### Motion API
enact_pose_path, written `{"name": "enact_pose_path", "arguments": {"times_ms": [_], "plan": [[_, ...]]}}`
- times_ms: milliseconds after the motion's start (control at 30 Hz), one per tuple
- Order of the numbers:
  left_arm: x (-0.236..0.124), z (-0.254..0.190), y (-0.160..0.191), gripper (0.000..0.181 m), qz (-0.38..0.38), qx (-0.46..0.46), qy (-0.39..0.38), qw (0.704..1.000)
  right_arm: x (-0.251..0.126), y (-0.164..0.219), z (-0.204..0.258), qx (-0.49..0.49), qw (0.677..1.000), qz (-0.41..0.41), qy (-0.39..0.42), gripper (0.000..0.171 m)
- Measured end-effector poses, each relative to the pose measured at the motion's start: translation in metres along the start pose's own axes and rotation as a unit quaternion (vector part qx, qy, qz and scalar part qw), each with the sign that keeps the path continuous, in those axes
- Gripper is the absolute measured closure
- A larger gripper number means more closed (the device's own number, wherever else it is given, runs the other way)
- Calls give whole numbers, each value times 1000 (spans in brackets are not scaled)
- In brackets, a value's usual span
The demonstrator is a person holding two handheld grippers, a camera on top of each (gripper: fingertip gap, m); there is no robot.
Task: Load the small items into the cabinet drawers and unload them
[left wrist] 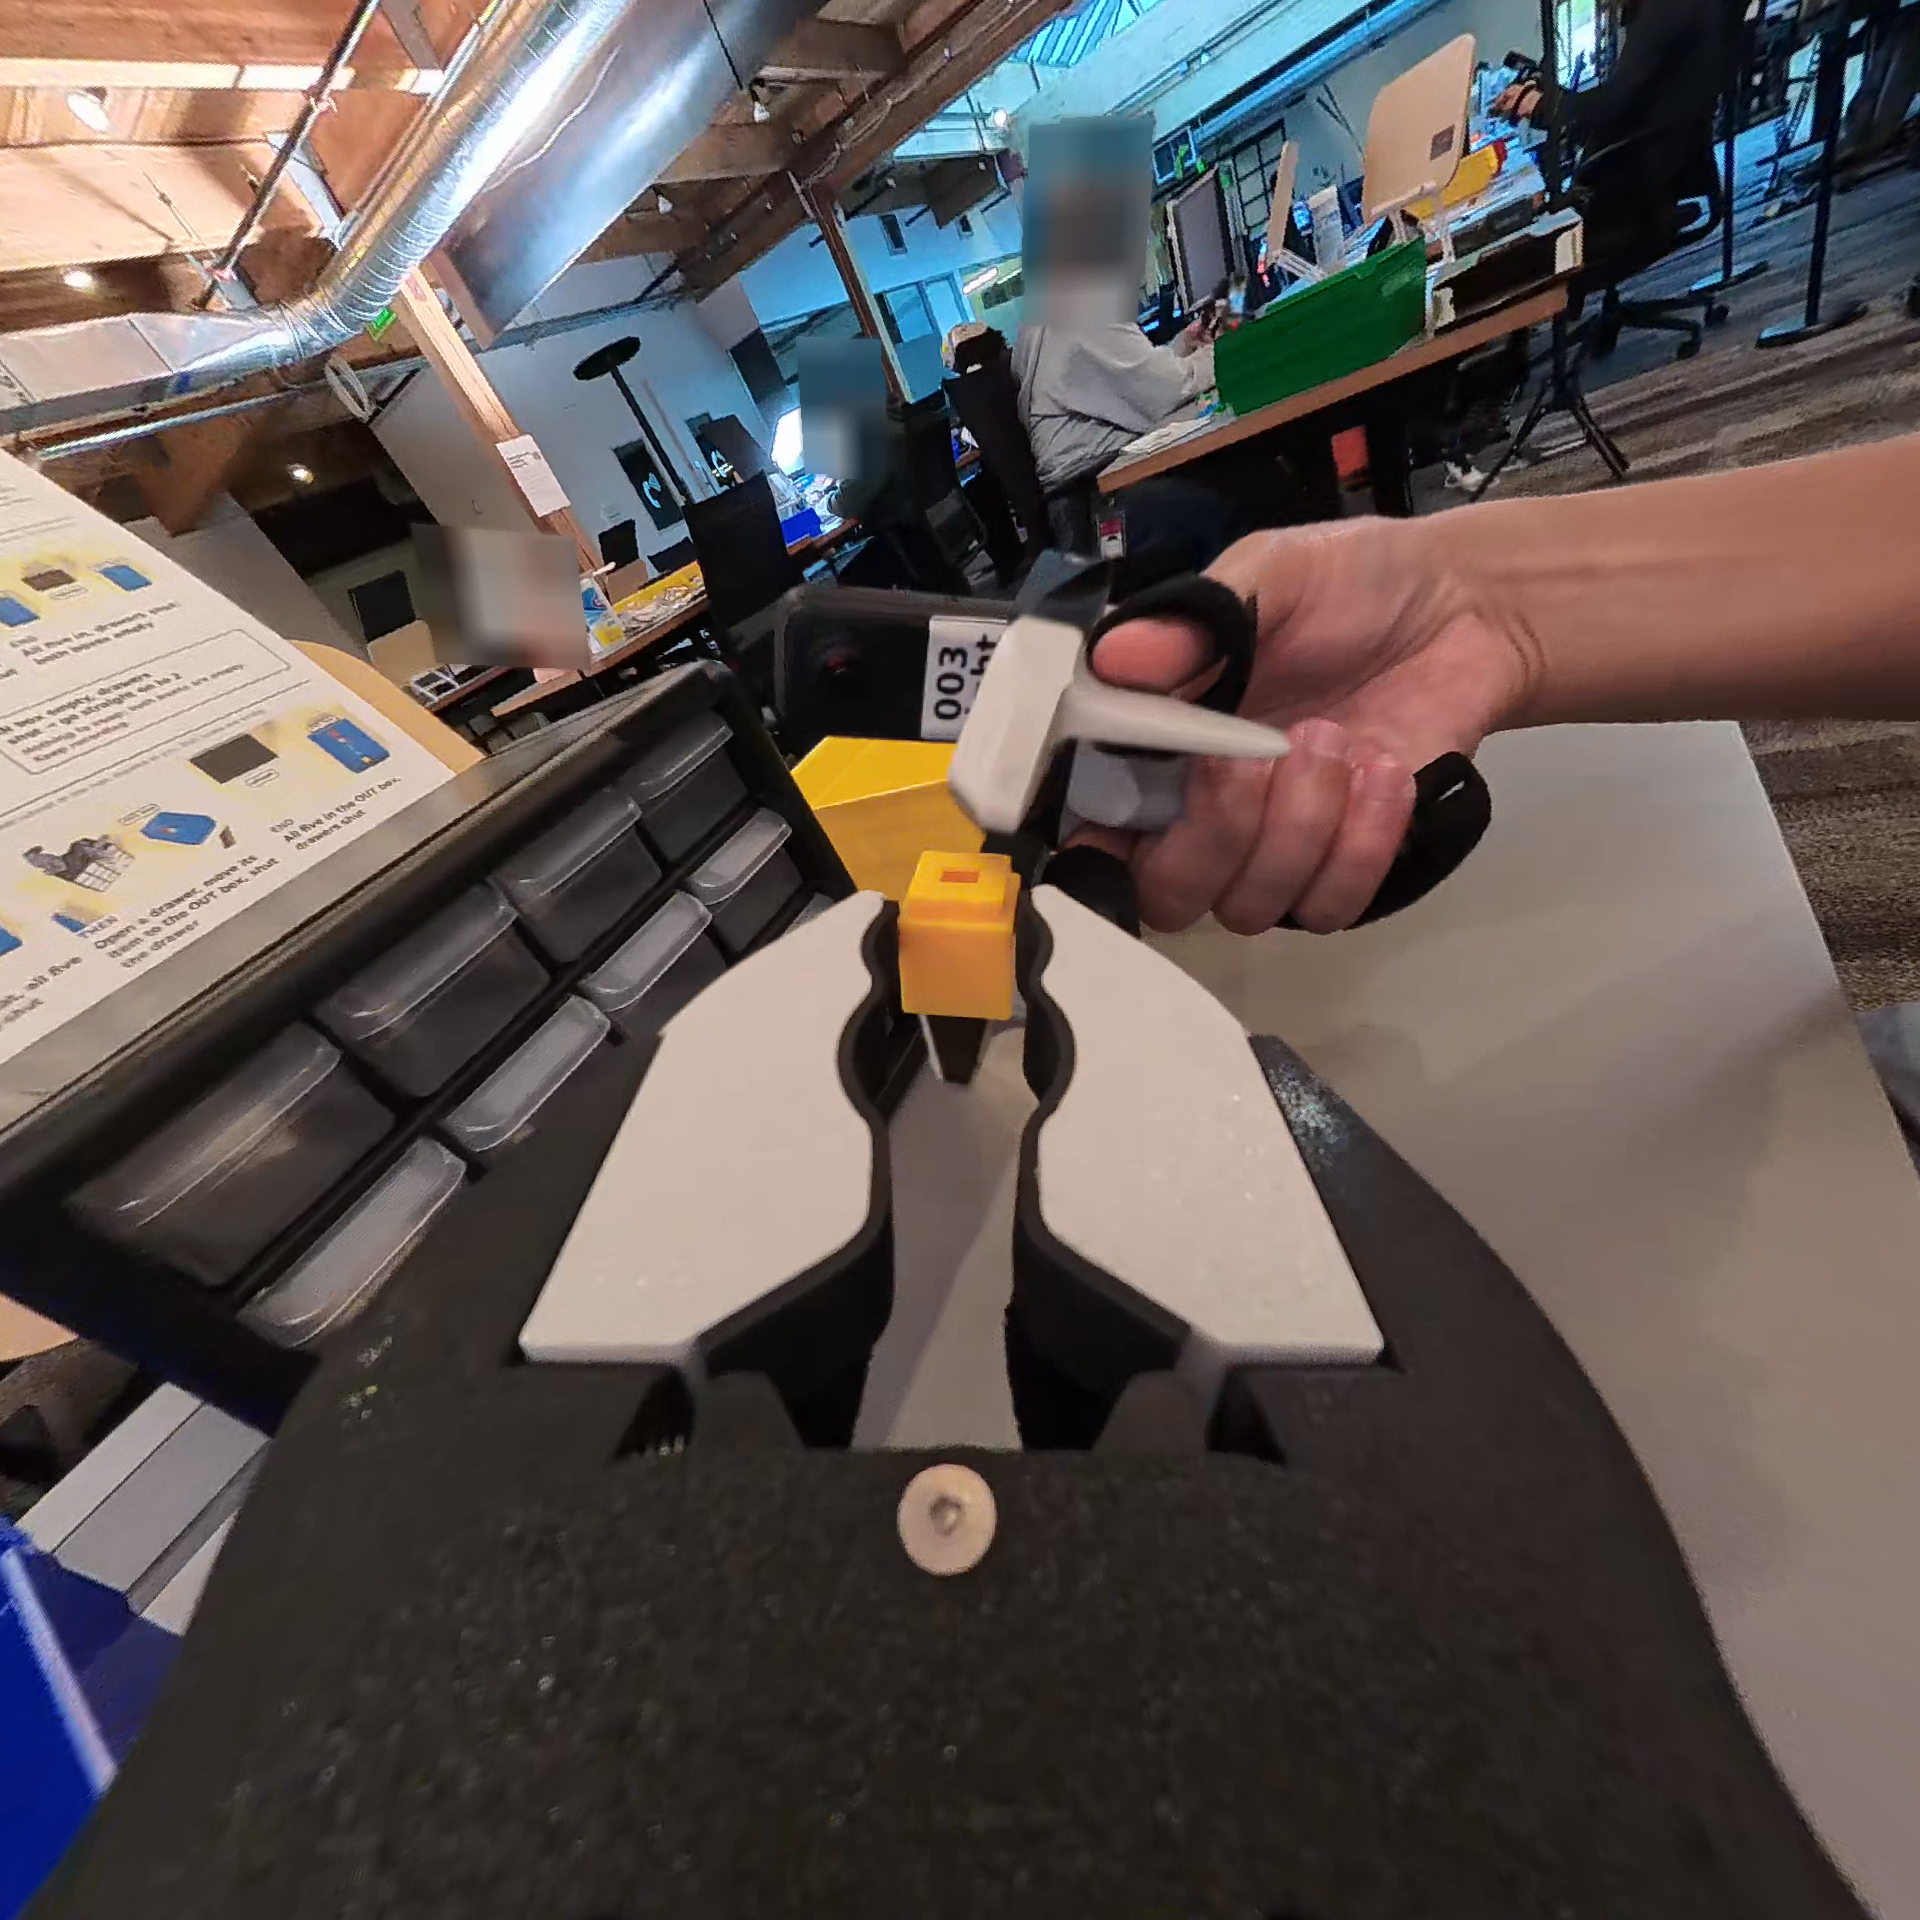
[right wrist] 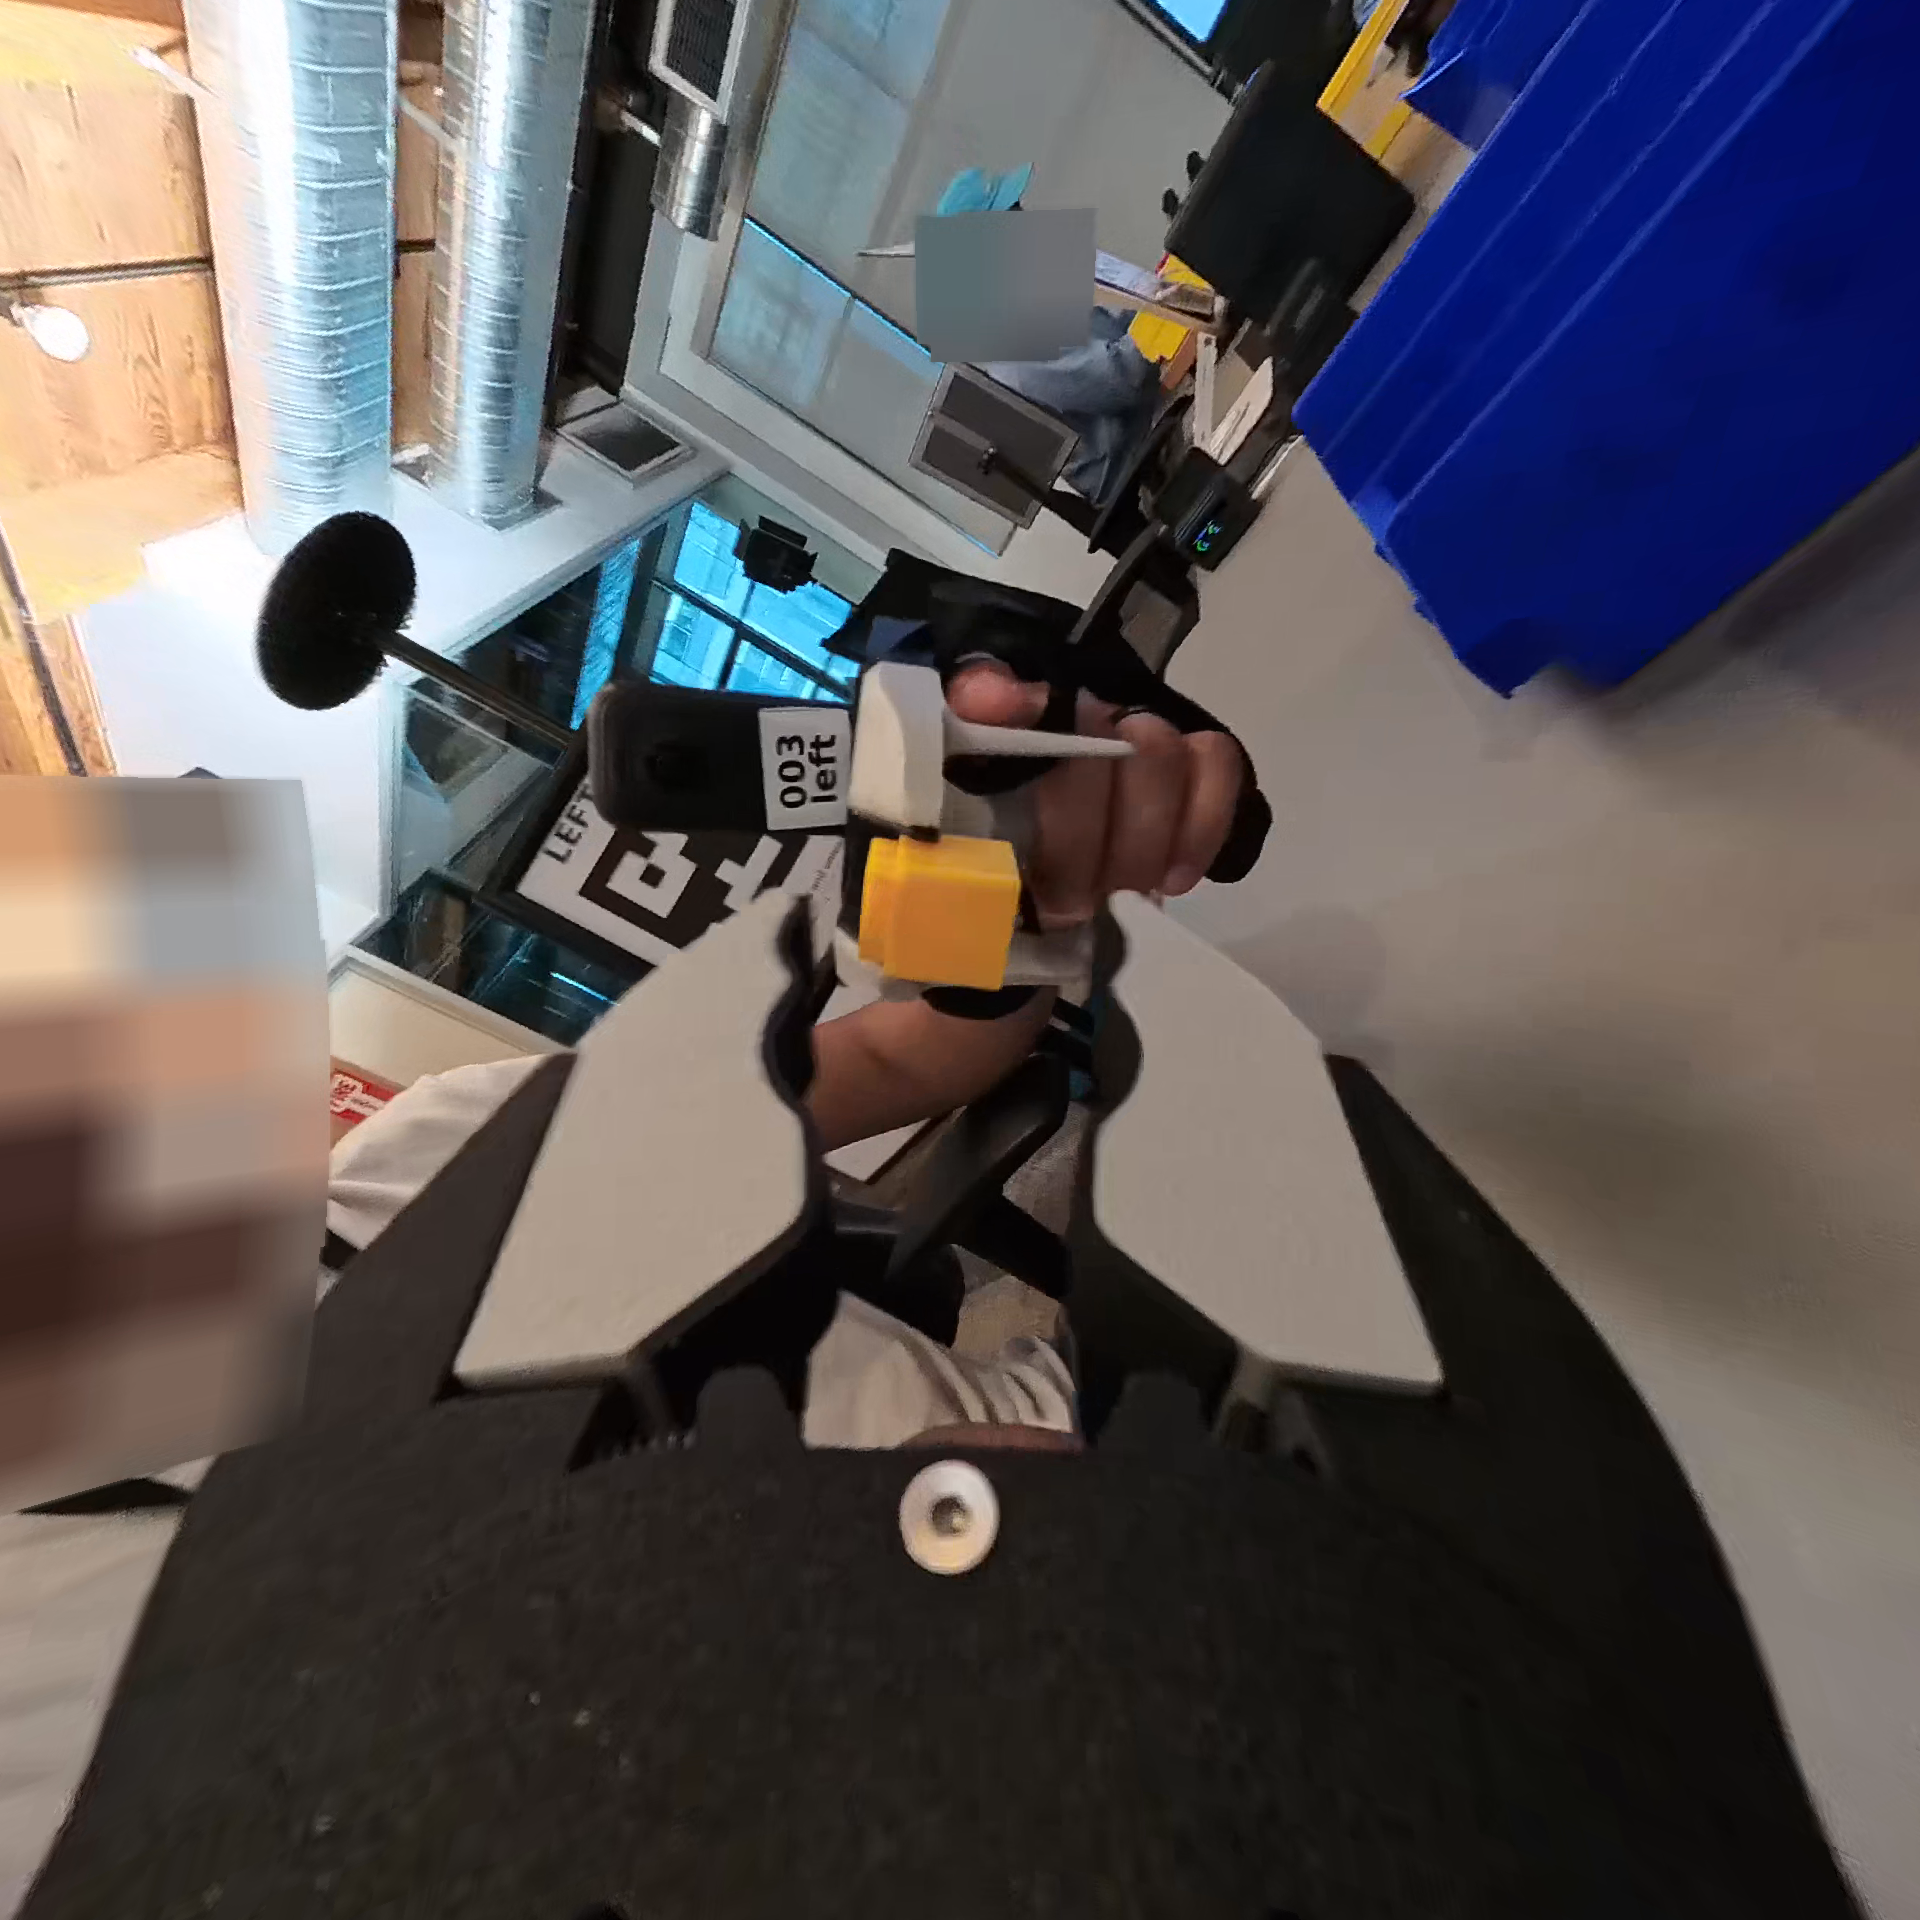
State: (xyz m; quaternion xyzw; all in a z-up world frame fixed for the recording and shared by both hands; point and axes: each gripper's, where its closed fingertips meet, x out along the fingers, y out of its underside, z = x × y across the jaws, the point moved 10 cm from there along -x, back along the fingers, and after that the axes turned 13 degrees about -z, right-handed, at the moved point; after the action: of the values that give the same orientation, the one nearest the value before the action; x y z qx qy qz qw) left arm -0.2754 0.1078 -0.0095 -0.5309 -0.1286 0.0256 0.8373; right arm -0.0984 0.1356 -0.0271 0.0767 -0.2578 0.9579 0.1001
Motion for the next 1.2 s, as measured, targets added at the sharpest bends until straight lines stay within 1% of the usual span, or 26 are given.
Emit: {"name": "enact_pose_path", "arguments": {"times_ms": [33,100,167,200,267,300,333,367,400,433,467,500,533,567,600,633,700,733,767,867,967,1033,1100,1133,1167,1200], "plan": [[1,-2,1,160,3,3,1,1000,-2,1,-2,7,1000,2,-15,143],[4,-5,4,160,20,6,-7,1000,-6,0,-6,24,1000,-9,-9,144],[5,-7,5,161,39,-28,-27,998,-11,0,-7,18,1000,-23,-3,145],[3,-9,4,158,42,-63,-42,996,-14,0,-5,7,1000,-22,9,145],[-5,-16,5,153,34,-174,-75,981,-24,-3,6,-38,998,-8,51,145],[-9,-23,9,152,25,-236,-80,968,-31,-8,19,-71,995,5,73,145],[-13,-33,14,148,25,-291,-81,953,-41,-16,36,-116,989,12,95,145],[-16,-43,20,139,32,-335,-83,938,-55,-26,55,-170,977,9,127,144],[-19,-55,27,134,44,-370,-86,924,-74,-38,73,-232,954,2,188,144],[-22,-66,33,133,57,-394,-86,913,-98,-50,87,-297,913,-9,281,144],[-23,-77,36,133,73,-409,-83,906,-126,-62,96,-356,852,-19,384,144],[-24,-87,38,132,90,-413,-78,903,-156,-73,99,-394,781,-20,484,144],[-24,-95,38,132,108,-407,-77,904,-186,-81,92,-396,720,3,570,144],[-24,-102,38,132,134,-390,-85,907,-212,-87,75,-353,692,48,628,144],[-24,-107,38,132,160,-365,-95,912,-231,-89,54,-303,702,92,638,144],[-24,-113,37,131,177,-343,-104,916,-242,-90,34,-284,712,129,628,144],[-24,-123,36,129,194,-333,-109,916,-256,-92,-1,-289,693,186,634,144],[-23,-127,35,129,197,-341,-106,913,-262,-92,-15,-268,692,209,637,144],[-22,-131,35,129,198,-351,-104,909,-265,-93,-27,-248,701,221,631,144],[-20,-136,37,130,202,-360,-97,906,-273,-99,-53,-195,714,215,637,144],[-21,-133,39,130,210,-332,-107,913,-276,-99,-69,-168,700,248,649,144],[-24,-130,41,129,214,-316,-113,917,-274,-102,-71,-159,708,234,647,144],[-26,-128,44,127,222,-306,-120,918,-273,-101,-71,-159,704,234,652,144],[-27,-127,44,126,223,-302,-123,919,-272,-100,-71,-160,699,235,656,142],[-28,-126,44,126,223,-299,-127,919,-271,-100,-68,-167,691,232,663,130],[-28,-125,44,126,223,-296,-129,920,-268,-100,-62,-179,685,221,671,124]]}}
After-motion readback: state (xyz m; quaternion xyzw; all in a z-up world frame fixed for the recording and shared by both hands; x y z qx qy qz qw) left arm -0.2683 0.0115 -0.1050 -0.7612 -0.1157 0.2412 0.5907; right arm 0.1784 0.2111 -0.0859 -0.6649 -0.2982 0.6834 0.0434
